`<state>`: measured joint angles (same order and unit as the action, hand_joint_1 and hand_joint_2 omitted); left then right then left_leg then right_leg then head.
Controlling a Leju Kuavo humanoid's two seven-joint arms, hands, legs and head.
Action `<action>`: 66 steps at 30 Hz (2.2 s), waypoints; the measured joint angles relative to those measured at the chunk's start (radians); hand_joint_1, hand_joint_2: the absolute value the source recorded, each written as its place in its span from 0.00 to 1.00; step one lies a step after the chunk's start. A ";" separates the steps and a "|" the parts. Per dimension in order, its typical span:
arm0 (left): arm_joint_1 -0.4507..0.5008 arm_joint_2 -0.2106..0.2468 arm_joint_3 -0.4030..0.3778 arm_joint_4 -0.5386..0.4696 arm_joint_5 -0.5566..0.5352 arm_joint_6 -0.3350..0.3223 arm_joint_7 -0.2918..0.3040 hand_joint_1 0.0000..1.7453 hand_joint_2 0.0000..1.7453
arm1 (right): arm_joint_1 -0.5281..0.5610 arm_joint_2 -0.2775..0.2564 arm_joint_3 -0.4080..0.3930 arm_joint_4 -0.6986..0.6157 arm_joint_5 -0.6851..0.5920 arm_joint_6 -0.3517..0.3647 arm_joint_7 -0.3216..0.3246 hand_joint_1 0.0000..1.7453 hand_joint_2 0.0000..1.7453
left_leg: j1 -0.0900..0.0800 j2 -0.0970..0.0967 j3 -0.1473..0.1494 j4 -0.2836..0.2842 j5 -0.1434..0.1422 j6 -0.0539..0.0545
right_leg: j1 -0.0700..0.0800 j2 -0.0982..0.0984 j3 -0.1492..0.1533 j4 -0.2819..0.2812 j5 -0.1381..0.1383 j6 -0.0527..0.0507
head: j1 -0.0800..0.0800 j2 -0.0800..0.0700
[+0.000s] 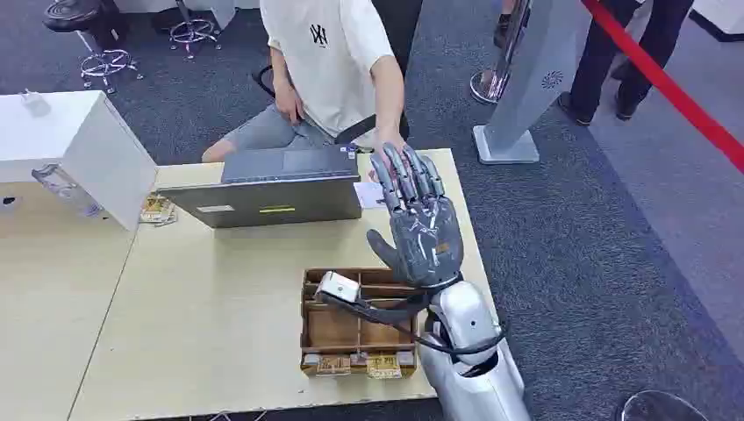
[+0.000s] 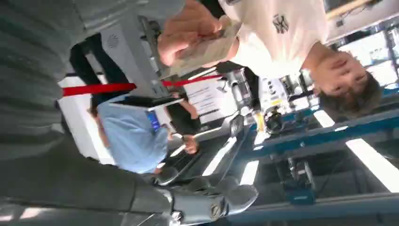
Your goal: Pass the card to the sensor for recognition and then transmit it.
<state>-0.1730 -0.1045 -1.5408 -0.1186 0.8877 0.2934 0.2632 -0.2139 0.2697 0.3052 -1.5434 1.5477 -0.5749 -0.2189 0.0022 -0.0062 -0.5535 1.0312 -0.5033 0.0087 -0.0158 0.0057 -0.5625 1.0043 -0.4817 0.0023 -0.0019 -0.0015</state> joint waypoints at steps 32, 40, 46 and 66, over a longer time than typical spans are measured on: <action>0.002 0.000 -0.001 0.000 -0.014 -0.009 0.004 0.00 0.00 | -0.089 -0.059 0.031 0.144 -0.046 0.002 0.087 1.00 1.00 | 0.000 0.000 0.000 0.000 0.000 0.000 | 0.000 0.000 0.000 0.000 0.000 0.000 | 0.000 0.000; 0.008 0.000 0.000 0.000 0.011 0.005 0.010 0.00 0.00 | -0.041 -0.028 -0.029 0.118 -0.542 0.252 -0.106 1.00 1.00 | 0.000 0.000 0.000 0.000 0.000 0.000 | 0.000 0.000 0.000 0.000 0.000 0.000 | 0.000 0.000; 0.014 0.001 0.000 0.000 0.046 0.019 0.009 0.00 0.00 | 0.026 0.018 -0.121 0.057 -0.953 0.538 -0.179 1.00 1.00 | 0.000 -0.001 0.000 0.000 0.000 0.000 | 0.000 -0.001 0.000 0.000 0.000 0.000 | 0.000 0.000; 0.018 0.031 0.018 0.000 0.122 0.048 -0.022 0.00 0.00 | 0.099 0.010 -0.308 0.048 -1.203 0.774 -0.125 1.00 1.00 | 0.000 0.000 0.000 0.000 0.000 0.000 | 0.000 0.000 -0.001 0.000 0.000 0.000 | 0.000 0.000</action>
<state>-0.1548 -0.0740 -1.5229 -0.1186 1.0101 0.3418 0.2415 -0.1150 0.2796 -0.0026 -1.4954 0.3445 0.1986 -0.3437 0.0022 -0.0064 -0.5536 1.0313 -0.5034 0.0087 -0.0158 0.0055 -0.5631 1.0040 -0.4813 0.0019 -0.0023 -0.0015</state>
